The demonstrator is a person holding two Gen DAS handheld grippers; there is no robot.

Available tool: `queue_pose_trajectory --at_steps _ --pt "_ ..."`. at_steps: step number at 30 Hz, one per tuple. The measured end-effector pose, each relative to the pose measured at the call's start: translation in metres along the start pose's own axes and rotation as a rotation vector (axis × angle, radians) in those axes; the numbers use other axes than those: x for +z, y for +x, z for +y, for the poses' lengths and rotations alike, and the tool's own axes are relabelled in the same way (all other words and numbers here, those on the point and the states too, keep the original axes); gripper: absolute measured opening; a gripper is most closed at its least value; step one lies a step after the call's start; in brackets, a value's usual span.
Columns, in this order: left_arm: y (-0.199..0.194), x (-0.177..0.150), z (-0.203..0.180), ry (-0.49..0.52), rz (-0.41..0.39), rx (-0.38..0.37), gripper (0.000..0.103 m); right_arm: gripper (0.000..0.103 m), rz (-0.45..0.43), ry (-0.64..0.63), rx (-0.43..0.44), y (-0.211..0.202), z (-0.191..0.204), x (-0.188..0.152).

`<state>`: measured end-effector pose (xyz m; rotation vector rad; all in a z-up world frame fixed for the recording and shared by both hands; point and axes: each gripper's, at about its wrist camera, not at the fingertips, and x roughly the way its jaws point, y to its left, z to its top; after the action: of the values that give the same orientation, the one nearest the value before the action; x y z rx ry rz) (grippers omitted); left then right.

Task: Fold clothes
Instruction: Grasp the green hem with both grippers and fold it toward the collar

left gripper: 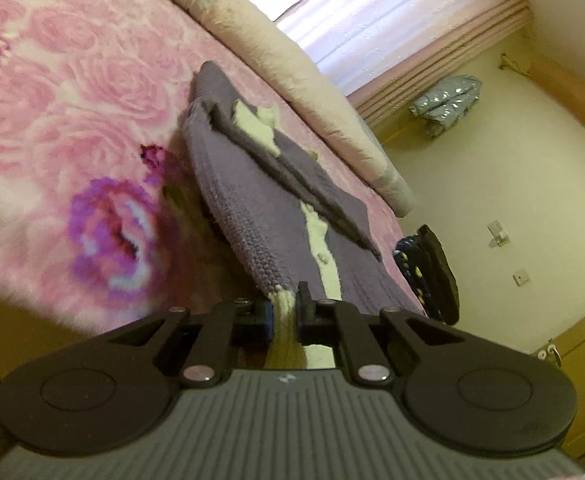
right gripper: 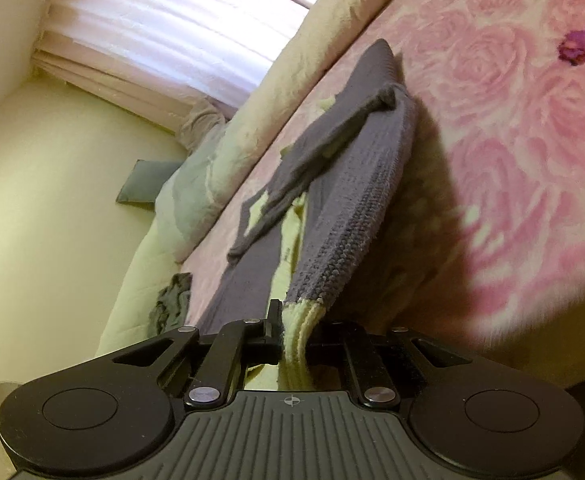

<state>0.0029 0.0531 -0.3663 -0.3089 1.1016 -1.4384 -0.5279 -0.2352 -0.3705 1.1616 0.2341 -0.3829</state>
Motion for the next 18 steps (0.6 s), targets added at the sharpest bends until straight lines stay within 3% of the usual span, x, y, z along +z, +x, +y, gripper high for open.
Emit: queue_pose_trajectory --at_steps 6,11,18 --pt "-0.062 -0.047 -0.011 -0.007 0.008 -0.01 0.007 0.007 0.031 0.028 0.021 -0.036 0.017 -0.049" --pt "-0.083 -0.063 -0.014 -0.022 0.05 0.013 0.007 0.007 0.068 0.072 -0.002 -0.058 0.019 -0.083" --pt "-0.071 -0.025 -0.029 -0.01 0.022 -0.077 0.008 0.008 0.084 -0.025 0.032 -0.055 0.048 -0.046"
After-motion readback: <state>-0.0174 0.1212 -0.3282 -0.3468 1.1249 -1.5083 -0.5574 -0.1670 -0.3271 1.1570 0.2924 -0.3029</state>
